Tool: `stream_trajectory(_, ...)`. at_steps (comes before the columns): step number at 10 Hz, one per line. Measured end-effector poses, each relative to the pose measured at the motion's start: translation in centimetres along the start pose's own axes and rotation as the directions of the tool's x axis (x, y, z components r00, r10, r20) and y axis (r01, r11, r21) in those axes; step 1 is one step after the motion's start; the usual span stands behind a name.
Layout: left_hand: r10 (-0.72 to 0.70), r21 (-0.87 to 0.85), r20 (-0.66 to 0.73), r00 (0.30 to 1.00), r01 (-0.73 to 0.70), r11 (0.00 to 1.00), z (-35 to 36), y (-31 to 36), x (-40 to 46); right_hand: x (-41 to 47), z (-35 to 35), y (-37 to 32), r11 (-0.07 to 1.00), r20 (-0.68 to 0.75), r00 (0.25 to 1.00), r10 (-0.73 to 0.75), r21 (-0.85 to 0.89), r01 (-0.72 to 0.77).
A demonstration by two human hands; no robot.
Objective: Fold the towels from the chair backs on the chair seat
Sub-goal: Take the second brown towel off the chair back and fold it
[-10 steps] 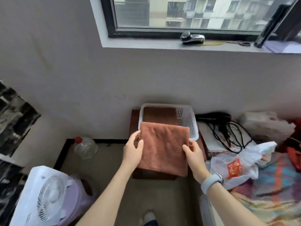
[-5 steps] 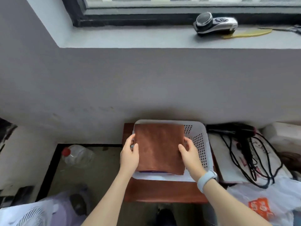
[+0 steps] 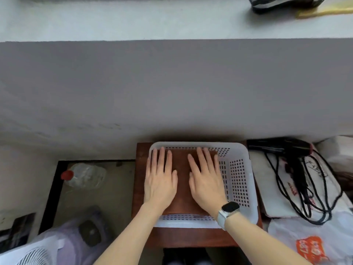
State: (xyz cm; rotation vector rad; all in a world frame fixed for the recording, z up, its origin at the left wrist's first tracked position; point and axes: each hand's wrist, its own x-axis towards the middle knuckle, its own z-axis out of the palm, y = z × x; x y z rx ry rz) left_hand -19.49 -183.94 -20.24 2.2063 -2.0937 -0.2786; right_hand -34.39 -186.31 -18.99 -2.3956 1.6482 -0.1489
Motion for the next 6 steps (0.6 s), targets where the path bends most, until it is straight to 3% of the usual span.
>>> stream_trajectory(1,0.019,0.038,0.037,0.999,-0.02,0.999,1.6,-0.4,-0.4,-0.5,2.1,1.1,0.999,0.083,0.997,-0.001,-0.043,0.005)
stream_trajectory(3,0.01,0.077,0.052,0.999,-0.014,0.997,3.0,-0.5,0.1,-0.1,4.2,1.8,0.999,0.071,0.997,-0.012,-0.051,0.016)
stream_trajectory(6,-0.038,0.042,0.156,0.987,0.032,0.999,-0.9,-0.2,1.3,0.9,0.2,0.7,0.992,0.179,0.983,0.049,-0.124,-0.027)
